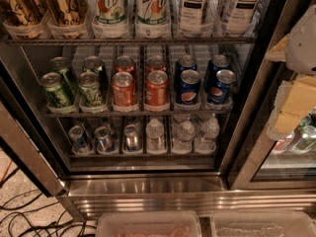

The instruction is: Pick water bottle from bottom shelf of fridge

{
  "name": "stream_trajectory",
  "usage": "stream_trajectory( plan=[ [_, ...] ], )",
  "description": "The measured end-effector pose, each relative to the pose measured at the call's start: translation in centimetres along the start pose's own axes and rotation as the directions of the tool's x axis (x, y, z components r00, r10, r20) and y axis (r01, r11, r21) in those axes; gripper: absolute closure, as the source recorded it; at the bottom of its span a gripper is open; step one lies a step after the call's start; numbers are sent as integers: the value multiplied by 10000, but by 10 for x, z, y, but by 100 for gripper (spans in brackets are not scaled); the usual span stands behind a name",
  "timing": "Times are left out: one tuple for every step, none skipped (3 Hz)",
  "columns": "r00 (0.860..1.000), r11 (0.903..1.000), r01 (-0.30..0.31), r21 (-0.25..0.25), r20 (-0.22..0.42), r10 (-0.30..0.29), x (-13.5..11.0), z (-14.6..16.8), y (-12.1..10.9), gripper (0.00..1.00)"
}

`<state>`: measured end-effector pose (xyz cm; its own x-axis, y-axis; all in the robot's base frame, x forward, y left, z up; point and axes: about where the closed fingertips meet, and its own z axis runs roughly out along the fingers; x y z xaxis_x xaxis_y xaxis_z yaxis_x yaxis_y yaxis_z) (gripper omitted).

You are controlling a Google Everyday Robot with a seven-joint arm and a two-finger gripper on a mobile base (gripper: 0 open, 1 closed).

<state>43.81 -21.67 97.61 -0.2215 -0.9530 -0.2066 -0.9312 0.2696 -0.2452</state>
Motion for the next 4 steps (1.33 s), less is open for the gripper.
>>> stream_trajectory(
  plan=[
    [10000,10000,0,0,0,0,0,0,0,0],
    [9999,9999,120,-36,40,-119,-8,17,7,0],
    [9989,9996,258,-90,403,-255,-25,56,30,0],
    [9946,9977,375,-559,986,-319,-37,126,63,0]
  ],
)
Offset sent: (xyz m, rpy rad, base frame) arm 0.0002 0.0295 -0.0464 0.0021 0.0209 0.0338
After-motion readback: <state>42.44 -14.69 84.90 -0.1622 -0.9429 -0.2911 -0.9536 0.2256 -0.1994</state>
